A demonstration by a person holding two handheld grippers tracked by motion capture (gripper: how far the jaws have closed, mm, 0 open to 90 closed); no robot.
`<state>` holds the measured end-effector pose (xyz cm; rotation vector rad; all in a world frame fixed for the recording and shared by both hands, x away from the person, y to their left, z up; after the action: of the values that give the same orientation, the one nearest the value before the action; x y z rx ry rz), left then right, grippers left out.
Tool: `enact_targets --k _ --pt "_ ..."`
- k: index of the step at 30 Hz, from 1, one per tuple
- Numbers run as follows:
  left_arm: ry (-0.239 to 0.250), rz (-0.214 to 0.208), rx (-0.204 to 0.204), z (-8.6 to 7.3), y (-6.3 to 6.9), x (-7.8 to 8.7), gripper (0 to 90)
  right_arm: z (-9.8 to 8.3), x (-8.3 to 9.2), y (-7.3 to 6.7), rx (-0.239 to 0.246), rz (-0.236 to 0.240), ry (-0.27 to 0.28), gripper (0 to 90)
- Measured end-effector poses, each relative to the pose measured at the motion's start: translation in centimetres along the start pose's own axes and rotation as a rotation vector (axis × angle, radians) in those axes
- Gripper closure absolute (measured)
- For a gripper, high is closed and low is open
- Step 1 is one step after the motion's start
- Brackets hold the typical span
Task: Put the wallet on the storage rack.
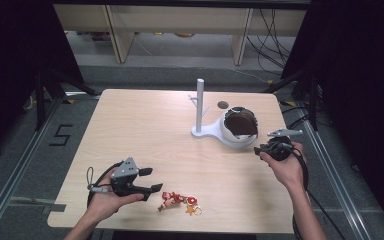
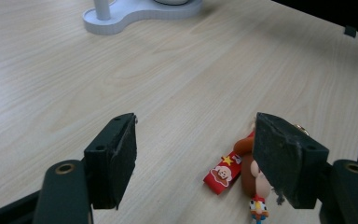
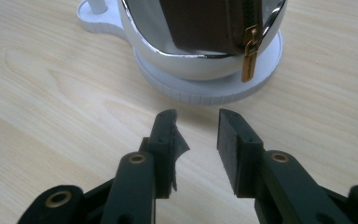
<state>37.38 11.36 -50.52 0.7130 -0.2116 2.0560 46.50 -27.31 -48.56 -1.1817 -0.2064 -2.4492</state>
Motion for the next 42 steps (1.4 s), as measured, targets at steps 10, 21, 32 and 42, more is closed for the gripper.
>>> enact_targets --k 10,21,32,42 --pt "-0.182 -0.076 -0.152 0.1 2.4 -0.9 35.2 -1.7 -0.7 -0.9 -0.004 0.024 -0.023 66.6" --pt "-0.327 -0.108 -0.222 -1.7 3.6 -2.2 53.1 -2.3 -0.6 -0.7 0.001 0.029 -0.043 65.3" --pt "-0.419 -0.105 -0.240 -2.5 3.9 -3.0 60.1 -1.9 -0.9 -1.1 0.025 0.033 -0.027 65.3" --pt "-0.477 -0.106 -0.239 -2.6 4.5 -3.9 61.3 -1.9 -0.9 -1.3 0.032 0.040 -0.031 65.3"
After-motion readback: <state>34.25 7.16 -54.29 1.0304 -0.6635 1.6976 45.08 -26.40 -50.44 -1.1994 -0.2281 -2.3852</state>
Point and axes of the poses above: each handheld gripper's, and its own axes: x roughly backward along the jaws, z roughly out of its top, y roughly to its right, the point moved 7 cm from there along -x, roughly forward along the jaws, and after that the axes turned 4 degrees about -y, right-handed, at the moved point
